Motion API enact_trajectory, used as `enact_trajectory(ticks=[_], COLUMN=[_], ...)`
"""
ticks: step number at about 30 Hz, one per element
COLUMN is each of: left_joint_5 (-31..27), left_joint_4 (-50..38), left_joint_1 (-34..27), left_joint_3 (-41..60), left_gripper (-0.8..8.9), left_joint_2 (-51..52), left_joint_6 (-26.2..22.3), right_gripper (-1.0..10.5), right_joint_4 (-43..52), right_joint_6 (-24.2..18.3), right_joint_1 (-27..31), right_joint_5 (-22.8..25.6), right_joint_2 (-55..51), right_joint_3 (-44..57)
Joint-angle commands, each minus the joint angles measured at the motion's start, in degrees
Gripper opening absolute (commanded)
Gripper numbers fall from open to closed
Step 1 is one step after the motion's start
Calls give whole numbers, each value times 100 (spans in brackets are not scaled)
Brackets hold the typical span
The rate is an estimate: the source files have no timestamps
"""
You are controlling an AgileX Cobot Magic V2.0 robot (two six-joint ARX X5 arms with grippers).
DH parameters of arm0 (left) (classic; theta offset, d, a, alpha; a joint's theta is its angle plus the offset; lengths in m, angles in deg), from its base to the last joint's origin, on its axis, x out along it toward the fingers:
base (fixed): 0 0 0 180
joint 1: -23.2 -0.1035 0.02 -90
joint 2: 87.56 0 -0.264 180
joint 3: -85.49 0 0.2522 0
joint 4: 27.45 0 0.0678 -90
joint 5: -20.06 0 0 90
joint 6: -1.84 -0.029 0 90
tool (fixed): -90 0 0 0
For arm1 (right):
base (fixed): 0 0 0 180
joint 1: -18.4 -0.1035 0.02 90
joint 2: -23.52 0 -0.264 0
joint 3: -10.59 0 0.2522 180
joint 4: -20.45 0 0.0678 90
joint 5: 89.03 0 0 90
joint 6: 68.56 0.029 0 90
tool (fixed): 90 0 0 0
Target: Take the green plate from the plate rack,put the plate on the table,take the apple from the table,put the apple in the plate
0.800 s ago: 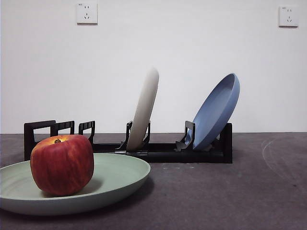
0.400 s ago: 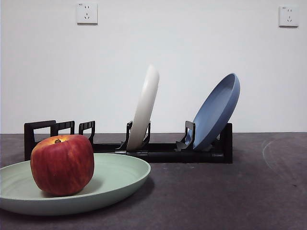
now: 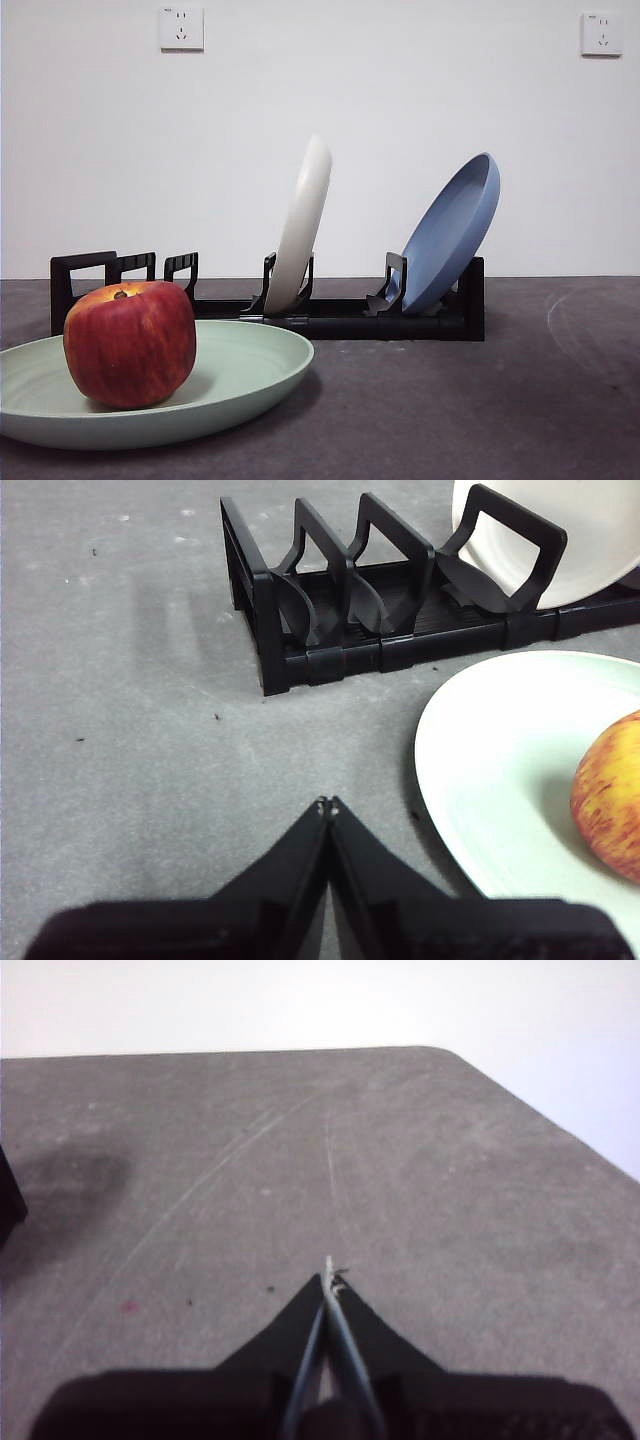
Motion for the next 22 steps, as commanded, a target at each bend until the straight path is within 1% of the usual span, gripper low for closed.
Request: enact_trajectory(ticks=[1, 3, 7, 8, 10, 15, 22], left_joint_5=[2, 4, 4, 2, 2, 4, 4], left_joint_4=[-79, -81, -81, -81, -85, -101, -127], left_joint_1=[-13, -13, -13, -13, -13, -13, -13], left_joint_3=[39, 39, 39, 39, 39, 35, 35], left_gripper=[-4, -4, -4, -4, -4, -4, -4], left_joint_2=[-2, -2, -2, -2, -13, -44, -92], left_joint_6=[17, 20, 20, 20, 20, 20, 17], right_gripper=[1, 1, 1, 0, 1, 1, 1], right_joint_4=[61, -42, -933, -1108, -1056, -1058, -1060], right_joint_6=[11, 46, 57, 57, 42, 140, 131], right_joint_1=[4, 4, 4, 4, 4, 4, 4], right_joint_5=[-33, -105, -208, -299, -461, -437, -422], right_joint_2=[-289, -492, -876, -966, -1123, -1449, -1449], right_joint_3=[254, 385, 382, 376, 380, 380, 380])
